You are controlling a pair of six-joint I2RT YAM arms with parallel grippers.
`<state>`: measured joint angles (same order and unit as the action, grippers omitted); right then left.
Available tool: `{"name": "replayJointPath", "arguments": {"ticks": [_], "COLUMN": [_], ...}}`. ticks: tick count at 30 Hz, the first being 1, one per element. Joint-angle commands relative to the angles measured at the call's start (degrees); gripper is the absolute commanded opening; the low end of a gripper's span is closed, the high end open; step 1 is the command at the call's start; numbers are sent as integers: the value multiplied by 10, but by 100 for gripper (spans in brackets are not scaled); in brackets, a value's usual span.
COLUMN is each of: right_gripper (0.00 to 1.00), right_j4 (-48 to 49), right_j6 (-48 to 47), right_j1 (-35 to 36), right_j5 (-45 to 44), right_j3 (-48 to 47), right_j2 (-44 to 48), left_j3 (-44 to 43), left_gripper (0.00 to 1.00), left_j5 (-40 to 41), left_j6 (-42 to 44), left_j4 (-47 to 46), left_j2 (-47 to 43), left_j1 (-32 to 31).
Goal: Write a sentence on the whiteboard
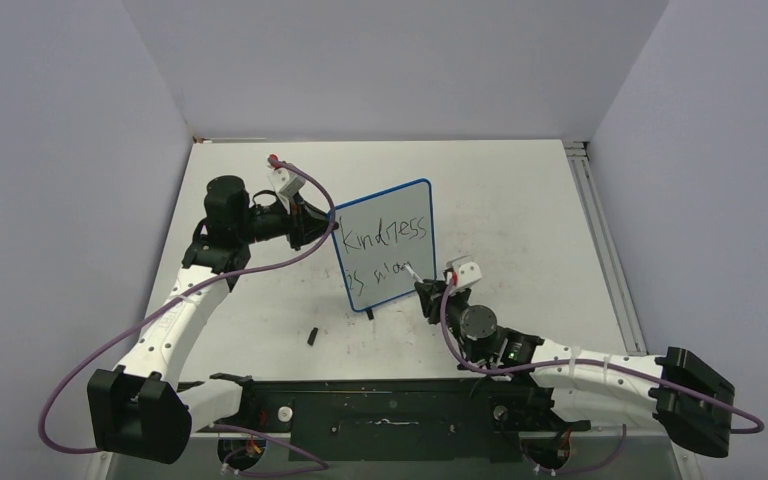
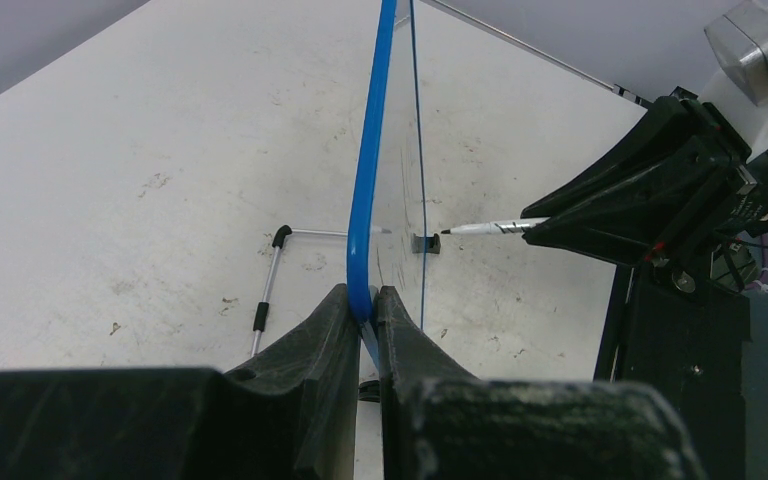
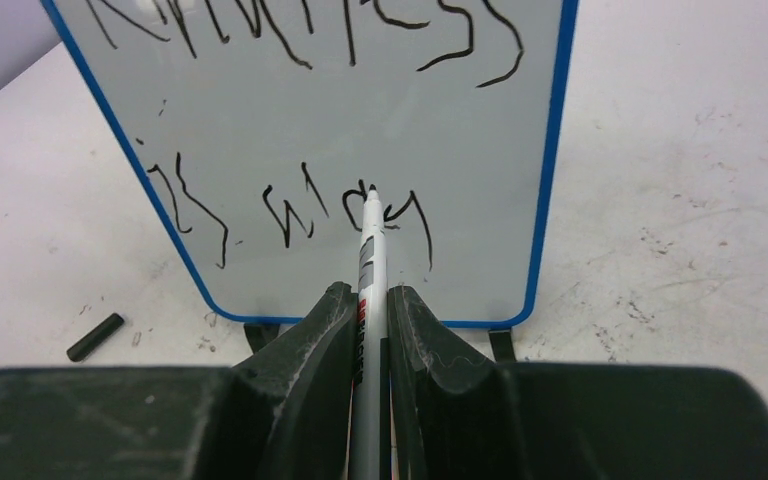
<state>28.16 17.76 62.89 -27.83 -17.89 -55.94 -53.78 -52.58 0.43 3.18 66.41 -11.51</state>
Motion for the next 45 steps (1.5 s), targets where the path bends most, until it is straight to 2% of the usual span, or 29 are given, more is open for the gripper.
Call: {"name": "replayJointPath", "arguments": {"ticks": [1, 19, 30, 39, 45], "right_gripper": [5, 5, 5, 5, 5], "right_j4": [-3, 47, 40, 21, 19], "right_j6": [-24, -35, -21, 8, -7], "right_j1": [-17, -45, -52, -50, -47], "right_j5": [-32, -25, -15, -13, -10], "right_j3": [-19, -15, -3, 18, 13], "right_j2": [7, -37, -64, -45, -16], "left_j3": [-2, -2, -2, -3, -2], "left_gripper": [0, 0, 0, 0, 0], "left_j5": [-9, -9, -10, -10, -10], "left_j6": [21, 20, 20, 21, 21], "left_j4": [45, 45, 46, 45, 45], "left_j2": [9, 10, 8, 8, 8], "left_j1": [-3, -3, -3, -3, -3]}}
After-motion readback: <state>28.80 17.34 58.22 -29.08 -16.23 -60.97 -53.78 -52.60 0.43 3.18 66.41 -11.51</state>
